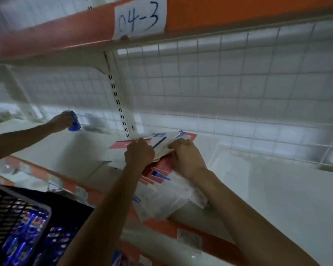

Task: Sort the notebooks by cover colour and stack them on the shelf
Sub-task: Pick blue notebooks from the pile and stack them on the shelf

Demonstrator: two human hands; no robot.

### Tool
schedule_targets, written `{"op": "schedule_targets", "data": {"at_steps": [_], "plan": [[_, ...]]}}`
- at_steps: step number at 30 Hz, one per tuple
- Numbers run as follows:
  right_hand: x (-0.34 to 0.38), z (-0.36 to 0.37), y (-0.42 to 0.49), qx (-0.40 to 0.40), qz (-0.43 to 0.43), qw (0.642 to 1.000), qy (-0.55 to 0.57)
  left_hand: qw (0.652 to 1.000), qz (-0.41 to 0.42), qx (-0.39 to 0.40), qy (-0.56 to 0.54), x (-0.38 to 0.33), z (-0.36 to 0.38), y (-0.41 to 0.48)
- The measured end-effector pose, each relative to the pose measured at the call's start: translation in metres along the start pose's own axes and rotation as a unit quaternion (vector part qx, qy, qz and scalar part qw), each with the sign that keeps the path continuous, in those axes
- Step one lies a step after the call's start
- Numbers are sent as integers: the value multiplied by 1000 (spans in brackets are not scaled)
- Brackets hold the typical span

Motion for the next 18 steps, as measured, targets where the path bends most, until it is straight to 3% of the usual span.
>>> {"op": "schedule_targets", "data": {"at_steps": [4,5,10,14,18], "plan": [[5,14,9,-1,21,1000,1,988,-31,146,-39,33,33,17],[3,14,11,-5,29,1000,4,988,-24,152,-26,35,35,17],[-9,6,10,-53,80,995,16,991,115,65,-5,-19,14,9],[-26,-1,-1,-29,160,985,64,964,233,101,-83,-66,2,-18],[-34,-4,-11,0,225,969,106,959,261,83,-77,-89,-10,-35]]}}
Point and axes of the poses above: each hand's wrist, its own y-axis towards the middle knuckle, its own z-axis out of the palm, x = y × z, the point moved 8 cm from there along y, towards the middle knuckle, and after that the axes turned 7 degrees about z, right-handed, at the moved point
